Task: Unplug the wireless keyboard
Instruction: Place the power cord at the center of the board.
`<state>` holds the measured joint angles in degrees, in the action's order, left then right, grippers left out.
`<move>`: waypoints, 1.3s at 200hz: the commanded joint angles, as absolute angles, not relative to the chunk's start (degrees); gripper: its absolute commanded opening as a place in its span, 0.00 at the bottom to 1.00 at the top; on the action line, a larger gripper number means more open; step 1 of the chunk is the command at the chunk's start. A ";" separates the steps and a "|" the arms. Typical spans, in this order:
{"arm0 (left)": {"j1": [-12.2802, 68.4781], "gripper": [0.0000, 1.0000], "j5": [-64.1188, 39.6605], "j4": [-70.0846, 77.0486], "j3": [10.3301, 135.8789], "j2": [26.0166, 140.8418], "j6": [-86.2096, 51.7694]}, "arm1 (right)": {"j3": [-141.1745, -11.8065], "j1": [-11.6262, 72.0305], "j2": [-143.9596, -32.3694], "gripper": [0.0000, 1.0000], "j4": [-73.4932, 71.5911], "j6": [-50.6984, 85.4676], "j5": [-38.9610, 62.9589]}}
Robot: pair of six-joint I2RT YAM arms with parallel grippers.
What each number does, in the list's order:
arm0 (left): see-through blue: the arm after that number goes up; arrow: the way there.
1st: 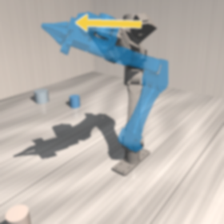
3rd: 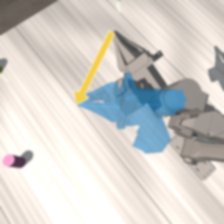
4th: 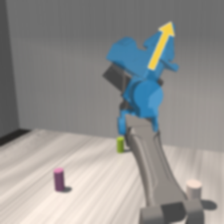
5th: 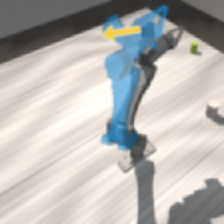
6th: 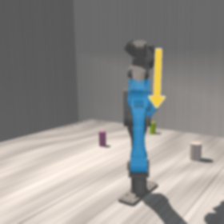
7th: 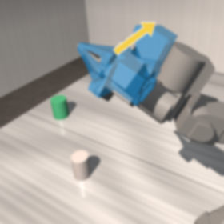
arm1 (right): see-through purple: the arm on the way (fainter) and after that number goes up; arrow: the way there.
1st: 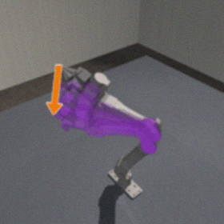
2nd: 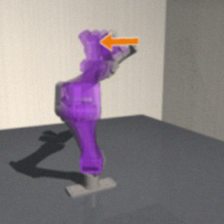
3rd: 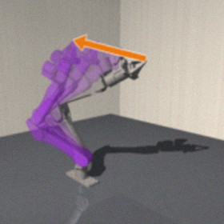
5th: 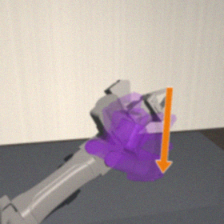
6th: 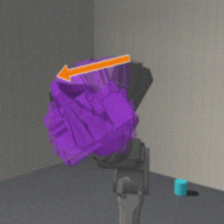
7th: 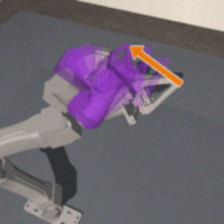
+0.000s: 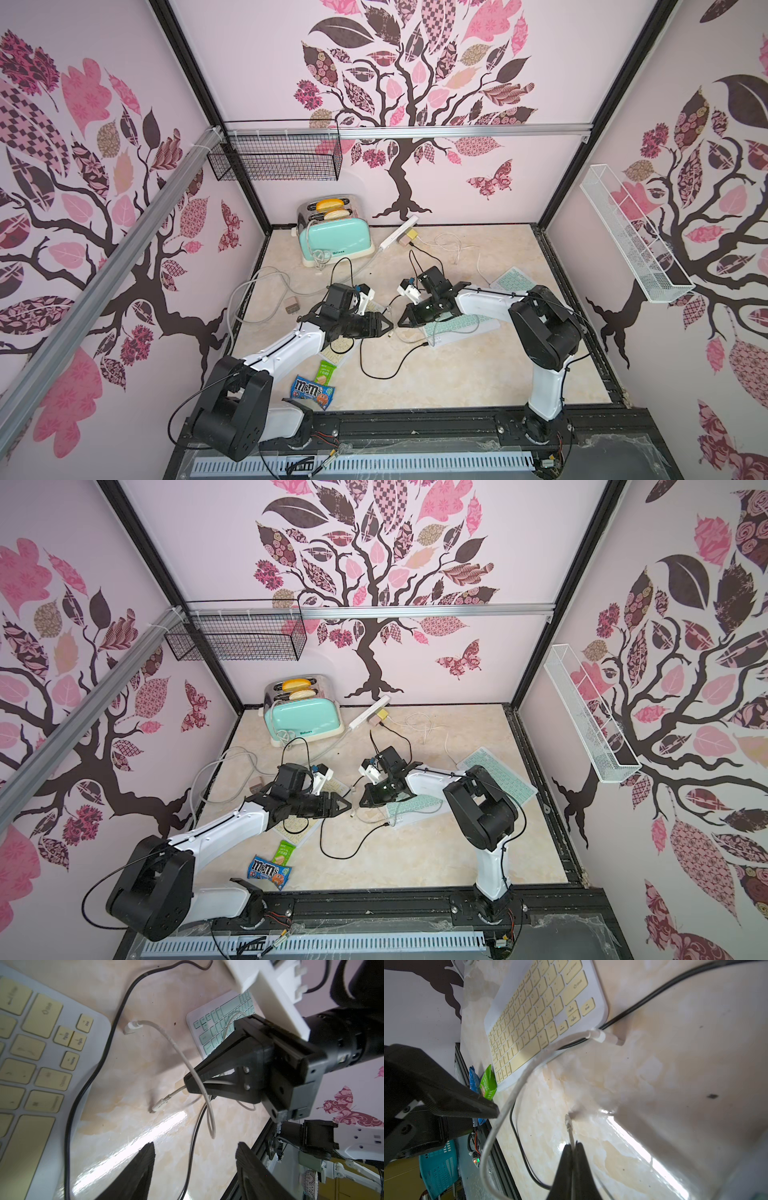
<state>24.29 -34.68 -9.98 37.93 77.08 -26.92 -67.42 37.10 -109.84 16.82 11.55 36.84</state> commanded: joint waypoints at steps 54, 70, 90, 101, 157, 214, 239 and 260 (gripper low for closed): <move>26.68 0.66 -35.58 -1.51 39.24 83.79 -25.76 | -69.34 36.92 -111.09 0.04 15.24 13.07 39.34; 27.51 0.62 -36.09 -0.61 38.98 85.94 -24.32 | -69.35 36.66 -111.06 0.00 14.35 13.69 41.95; 27.50 0.57 -38.35 2.48 37.65 87.49 -22.93 | -69.13 35.78 -111.09 0.00 12.87 15.42 44.55; 27.46 0.55 -39.99 4.28 37.41 87.75 -21.89 | -68.79 34.98 -111.01 0.00 12.14 16.22 45.97; 27.47 0.55 -39.75 3.50 38.84 88.25 -17.64 | -69.67 32.61 -111.26 0.00 11.47 17.79 52.90; 27.50 0.44 -36.82 1.75 38.85 86.68 -16.30 | -70.27 32.21 -111.18 0.00 12.87 17.27 54.21; 27.50 0.06 -36.60 1.09 39.56 86.52 -16.94 | -70.53 32.00 -111.09 0.01 12.92 17.74 52.92; 27.51 0.00 -35.49 0.35 39.81 84.93 -16.81 | -70.60 31.78 -110.92 0.13 12.75 18.23 52.47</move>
<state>27.42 -36.82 0.78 38.37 87.44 -17.50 -68.53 32.21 -110.74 12.60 17.78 52.71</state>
